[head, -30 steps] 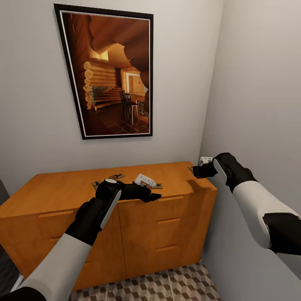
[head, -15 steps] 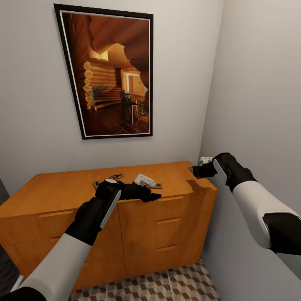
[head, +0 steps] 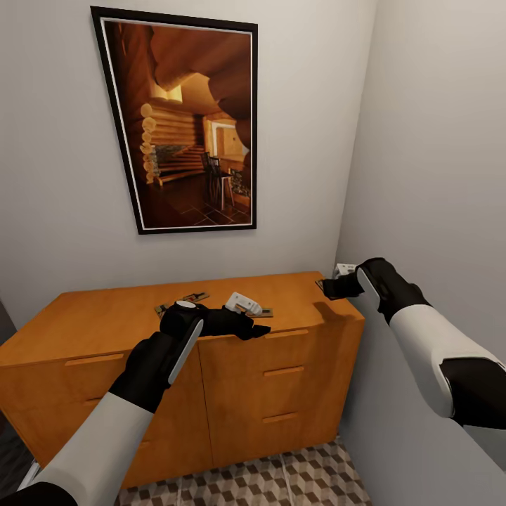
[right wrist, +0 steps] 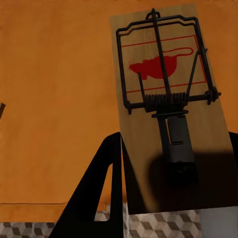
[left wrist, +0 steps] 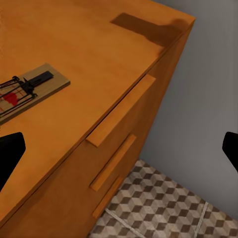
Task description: Take the four mousetraps from the cabinet in the bathroom and place them on the bathroom floor. Make sure all four end up on the same floor surface, and ensure that at least two of them are either under or directly next to the same bathroom sink.
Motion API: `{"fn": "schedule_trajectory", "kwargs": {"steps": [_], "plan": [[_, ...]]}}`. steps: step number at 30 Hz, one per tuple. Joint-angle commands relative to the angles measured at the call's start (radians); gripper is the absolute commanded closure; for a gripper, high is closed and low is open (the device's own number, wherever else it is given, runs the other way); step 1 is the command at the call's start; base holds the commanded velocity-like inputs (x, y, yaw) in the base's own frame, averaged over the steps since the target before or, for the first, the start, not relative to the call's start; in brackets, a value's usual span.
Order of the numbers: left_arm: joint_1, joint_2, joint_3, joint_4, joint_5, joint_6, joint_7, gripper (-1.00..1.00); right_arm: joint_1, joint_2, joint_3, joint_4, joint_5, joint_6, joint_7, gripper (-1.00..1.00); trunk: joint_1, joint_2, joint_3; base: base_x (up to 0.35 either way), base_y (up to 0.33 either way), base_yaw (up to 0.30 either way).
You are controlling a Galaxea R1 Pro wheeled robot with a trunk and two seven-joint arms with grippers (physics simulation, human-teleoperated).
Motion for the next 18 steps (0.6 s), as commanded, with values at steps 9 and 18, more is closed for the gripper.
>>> {"fn": "schedule_trajectory", "kwargs": {"steps": [9,18], "plan": [[-0.001,-0.002,0.001,-0.002,0.0,0.007,-0.003,-1.0,0.002,-0.001,0.007,0.0,-0.007,-0.001,0.0,1.0,0.0,-0.001,0.0,0.0,0.0,0.182],[-0.001,-0.002,0.001,-0.002,-0.001,0.008,-0.003,-1.0,0.002,0.0,0.007,0.0,-0.005,-0.002,0.0,1.0,0.0,-0.001,0.0,0.0,0.0,0.276]]}}
